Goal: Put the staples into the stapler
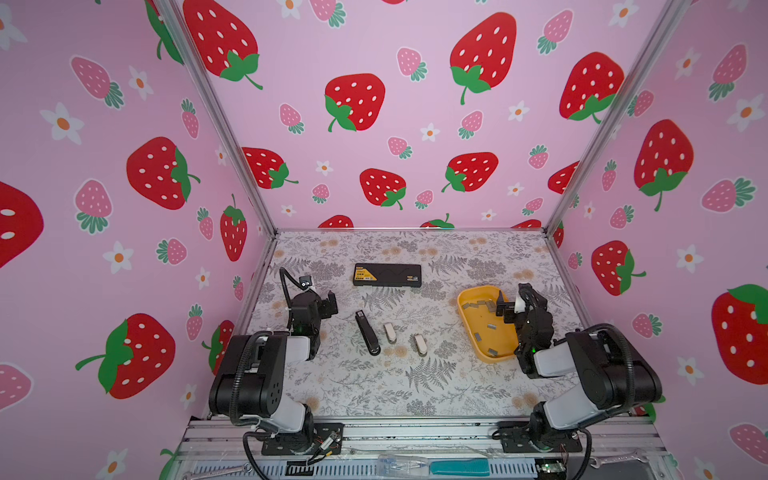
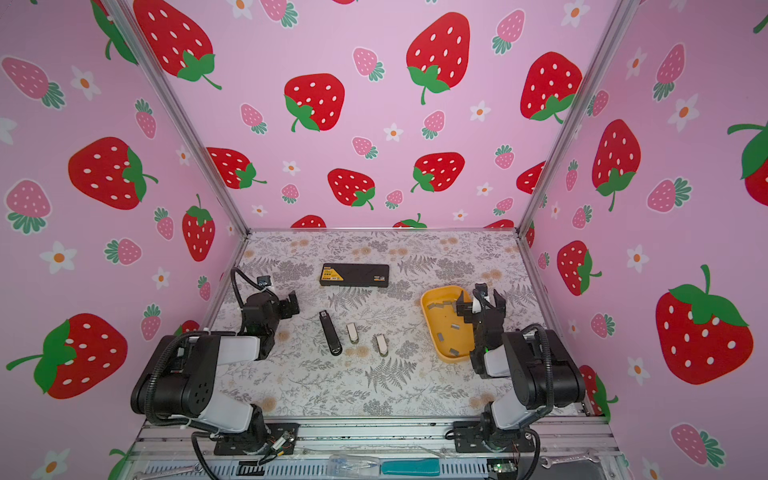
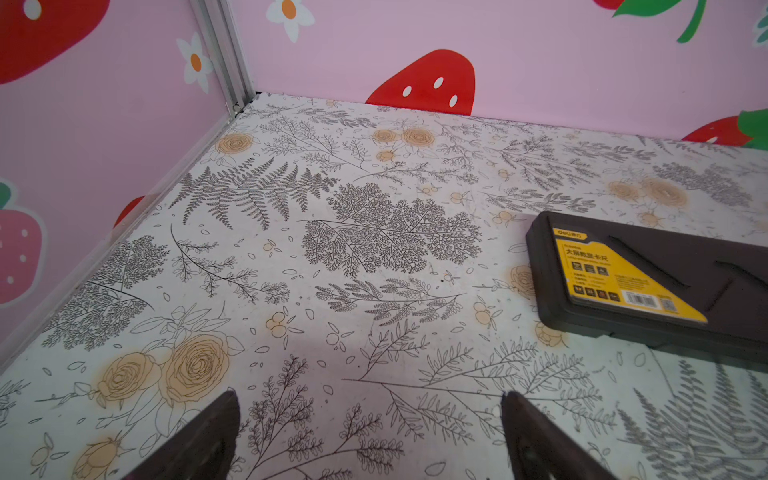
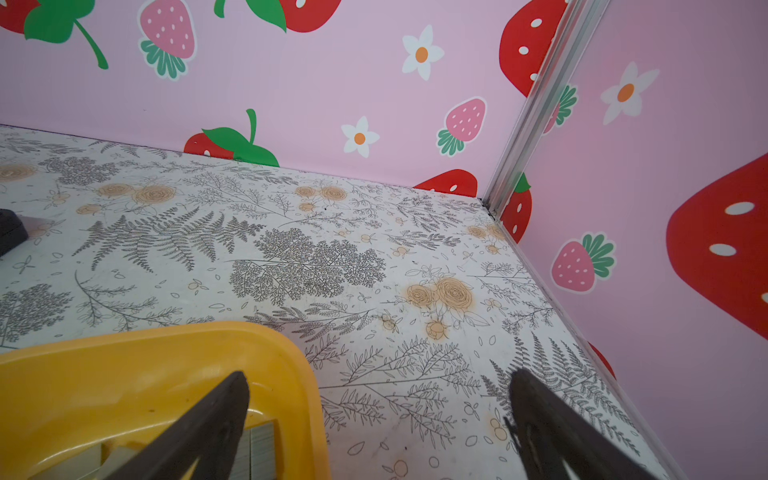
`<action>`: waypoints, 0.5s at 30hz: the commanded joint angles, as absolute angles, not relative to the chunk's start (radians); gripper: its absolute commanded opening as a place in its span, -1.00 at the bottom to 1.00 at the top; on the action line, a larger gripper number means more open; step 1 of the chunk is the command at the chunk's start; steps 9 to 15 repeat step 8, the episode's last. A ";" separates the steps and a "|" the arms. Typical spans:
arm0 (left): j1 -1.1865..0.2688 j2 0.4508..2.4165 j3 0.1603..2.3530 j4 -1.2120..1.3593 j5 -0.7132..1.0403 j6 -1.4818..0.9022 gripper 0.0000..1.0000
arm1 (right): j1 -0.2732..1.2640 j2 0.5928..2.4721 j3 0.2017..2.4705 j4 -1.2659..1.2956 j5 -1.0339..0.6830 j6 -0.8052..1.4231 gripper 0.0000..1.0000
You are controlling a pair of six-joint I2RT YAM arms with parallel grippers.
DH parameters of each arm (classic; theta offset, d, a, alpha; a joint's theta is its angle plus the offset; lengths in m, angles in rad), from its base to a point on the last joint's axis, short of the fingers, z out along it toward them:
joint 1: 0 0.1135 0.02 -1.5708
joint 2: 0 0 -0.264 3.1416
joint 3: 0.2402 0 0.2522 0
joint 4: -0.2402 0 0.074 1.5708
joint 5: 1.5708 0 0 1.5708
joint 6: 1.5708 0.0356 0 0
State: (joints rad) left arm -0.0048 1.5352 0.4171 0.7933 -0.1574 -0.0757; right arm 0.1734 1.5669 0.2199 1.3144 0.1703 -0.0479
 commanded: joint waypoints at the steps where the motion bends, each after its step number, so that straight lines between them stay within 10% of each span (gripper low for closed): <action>1: -0.012 1.542 0.437 0.788 -0.176 -0.064 0.98 | 0.164 1.572 0.236 1.309 0.159 -0.041 0.99; 15: -0.014 1.544 0.439 0.787 -0.178 -0.063 0.98 | 0.108 1.582 0.281 1.231 0.081 0.002 0.99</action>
